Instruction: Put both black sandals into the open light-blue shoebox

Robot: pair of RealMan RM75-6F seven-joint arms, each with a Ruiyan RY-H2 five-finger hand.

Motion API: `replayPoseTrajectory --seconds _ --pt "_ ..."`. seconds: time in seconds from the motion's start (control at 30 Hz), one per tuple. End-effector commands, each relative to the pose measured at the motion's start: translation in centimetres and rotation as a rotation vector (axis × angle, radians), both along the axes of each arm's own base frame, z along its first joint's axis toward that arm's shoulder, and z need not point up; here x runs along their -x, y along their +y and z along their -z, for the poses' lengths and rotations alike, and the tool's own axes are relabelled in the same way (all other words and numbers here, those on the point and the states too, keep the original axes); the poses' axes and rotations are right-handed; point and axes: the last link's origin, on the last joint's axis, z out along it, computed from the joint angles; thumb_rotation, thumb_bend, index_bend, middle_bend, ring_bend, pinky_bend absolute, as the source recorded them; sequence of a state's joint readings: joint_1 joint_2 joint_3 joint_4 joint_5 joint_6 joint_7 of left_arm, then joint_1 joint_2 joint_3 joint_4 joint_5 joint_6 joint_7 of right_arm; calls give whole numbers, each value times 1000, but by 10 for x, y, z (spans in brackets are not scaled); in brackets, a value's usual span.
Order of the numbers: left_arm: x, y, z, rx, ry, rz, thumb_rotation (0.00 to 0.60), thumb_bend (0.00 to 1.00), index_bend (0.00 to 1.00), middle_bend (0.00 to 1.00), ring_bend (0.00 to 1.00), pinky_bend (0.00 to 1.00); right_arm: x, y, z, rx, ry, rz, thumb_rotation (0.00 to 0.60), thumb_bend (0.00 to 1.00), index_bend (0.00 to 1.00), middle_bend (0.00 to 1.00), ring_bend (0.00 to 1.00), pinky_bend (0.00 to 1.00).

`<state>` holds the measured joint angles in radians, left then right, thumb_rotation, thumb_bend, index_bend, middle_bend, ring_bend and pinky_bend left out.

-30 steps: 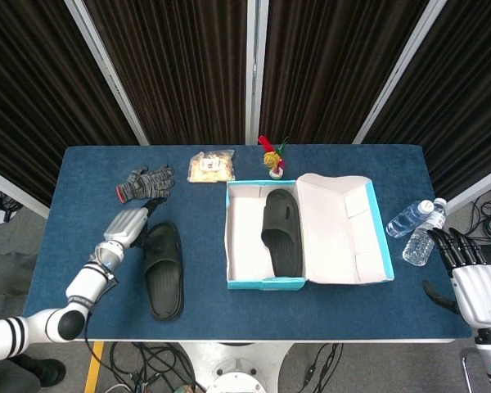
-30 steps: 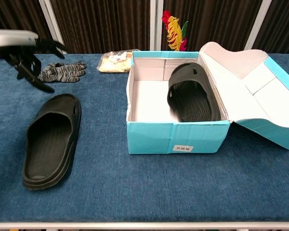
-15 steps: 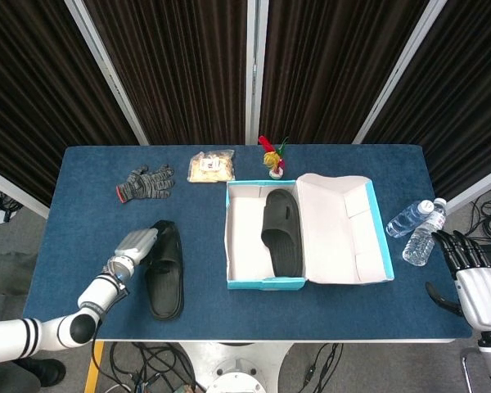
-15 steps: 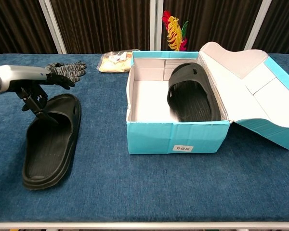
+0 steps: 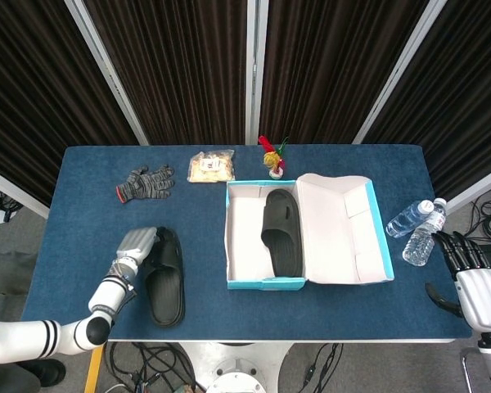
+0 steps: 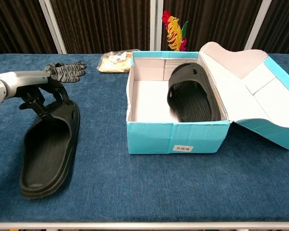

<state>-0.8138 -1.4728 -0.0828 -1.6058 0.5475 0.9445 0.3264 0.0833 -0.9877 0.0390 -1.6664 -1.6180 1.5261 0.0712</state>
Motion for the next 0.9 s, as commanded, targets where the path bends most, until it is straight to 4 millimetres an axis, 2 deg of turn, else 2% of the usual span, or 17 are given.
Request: replayPoseTrajectory --seconds 0.03,0.2,0.3,0.4,0.53,0.7,0.9 --pt "2 2 -6 -32 -23 -7 600 0 529 545 877 881 0 1 -1 8 0 0 600 207 10 85 0 123" --pt "0 8 -32 -106 -113 -12 600 0 539 565 881 886 -1 3 -3 15 1 -3 600 206 10 85 0 125" --pt "-5 16 -52 -128 -250 -43 600 0 540 565 880 886 -1 3 -2 14 0 -4 600 207 10 85 0 124" --pt "-15 30 -73 -139 -395 -46 600 0 539 565 878 886 -2 3 -2 11 1 -8 600 204 10 85 0 125" --pt "-31 48 -89 -157 -536 -23 600 0 539 566 869 885 -4 2 -1 10 2 -13 600 206 10 85 0 124" --pt "-61 69 -94 -173 -663 39 600 0 540 566 863 885 -4 3 -2 12 6 -8 600 206 10 85 0 124" --pt "-106 85 -76 -112 -819 87 600 0 539 565 850 876 -4 4 -2 14 11 -1 600 207 10 85 0 124"
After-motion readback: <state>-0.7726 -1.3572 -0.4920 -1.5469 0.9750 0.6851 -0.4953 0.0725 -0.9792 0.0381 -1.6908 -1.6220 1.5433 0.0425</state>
